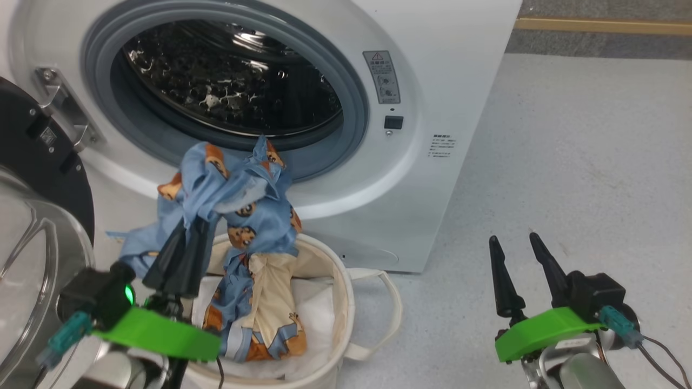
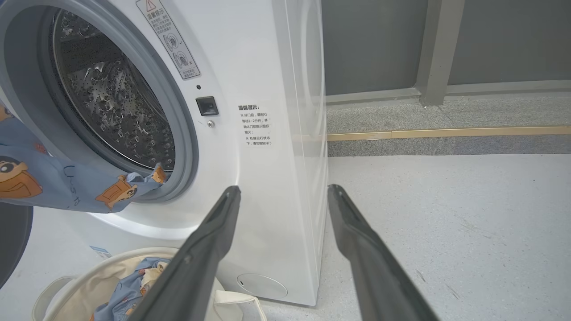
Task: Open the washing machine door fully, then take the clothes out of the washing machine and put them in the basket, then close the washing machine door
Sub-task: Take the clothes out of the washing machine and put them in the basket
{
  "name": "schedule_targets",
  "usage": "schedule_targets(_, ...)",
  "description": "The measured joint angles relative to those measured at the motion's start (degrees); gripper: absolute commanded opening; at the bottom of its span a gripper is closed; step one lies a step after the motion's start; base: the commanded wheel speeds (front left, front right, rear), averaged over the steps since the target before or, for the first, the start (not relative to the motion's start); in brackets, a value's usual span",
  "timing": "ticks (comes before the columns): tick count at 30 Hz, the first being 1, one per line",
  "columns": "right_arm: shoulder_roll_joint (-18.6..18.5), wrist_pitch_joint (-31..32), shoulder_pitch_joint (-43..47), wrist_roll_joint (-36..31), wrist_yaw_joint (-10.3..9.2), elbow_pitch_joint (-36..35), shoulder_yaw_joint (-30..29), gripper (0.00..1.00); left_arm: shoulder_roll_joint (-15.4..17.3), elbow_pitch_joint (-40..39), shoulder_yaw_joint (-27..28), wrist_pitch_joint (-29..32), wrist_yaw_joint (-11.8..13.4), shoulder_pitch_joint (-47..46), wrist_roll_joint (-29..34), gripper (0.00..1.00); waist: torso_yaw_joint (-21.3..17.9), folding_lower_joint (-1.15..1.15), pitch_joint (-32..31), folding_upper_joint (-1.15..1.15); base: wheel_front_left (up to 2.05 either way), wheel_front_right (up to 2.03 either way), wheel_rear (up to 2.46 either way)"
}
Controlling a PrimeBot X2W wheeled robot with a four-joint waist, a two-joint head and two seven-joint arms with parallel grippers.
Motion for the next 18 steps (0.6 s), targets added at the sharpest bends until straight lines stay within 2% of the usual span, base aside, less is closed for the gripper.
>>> schedule_targets(5,-0.19,0.00,-0.02,0.00,0.00,-0.15,-0.02,1.00,1.20,-6.72,0.16,2.49,2.32,4.07,-0.24,0.00,0.21,0.00,1.00,0.00,0.00,0.00,0.00)
schedule_targets(8,-0.27,0.00,-0.12,0.00,0.00,-0.25,-0.04,1.00,2.14,-6.90,0.16,3.10,3.60,5.95,-0.01,0.00,0.24,0.00,1.77,0.00,0.00,0.00,0.00)
schedule_targets(12,-0.33,0.00,-0.17,0.00,0.00,-0.31,-0.12,1.00,2.12,-4.21,-0.11,3.44,3.60,6.36,-0.67,0.00,0.24,0.00,2.86,0.00,0.00,0.00,0.00)
schedule_targets(14,-0.33,0.00,-0.30,0.00,0.00,-0.40,-0.12,1.00,1.82,-0.67,-0.88,4.13,2.83,6.34,-0.81,0.00,0.13,0.00,3.42,0.00,0.00,0.00,0.00)
schedule_targets(18,-0.40,0.00,-1.16,0.00,0.00,-0.73,-0.09,1.00,-0.47,10.62,-4.27,6.46,-0.98,5.64,-2.79,0.00,-0.23,0.00,4.75,0.00,0.00,0.00,0.00)
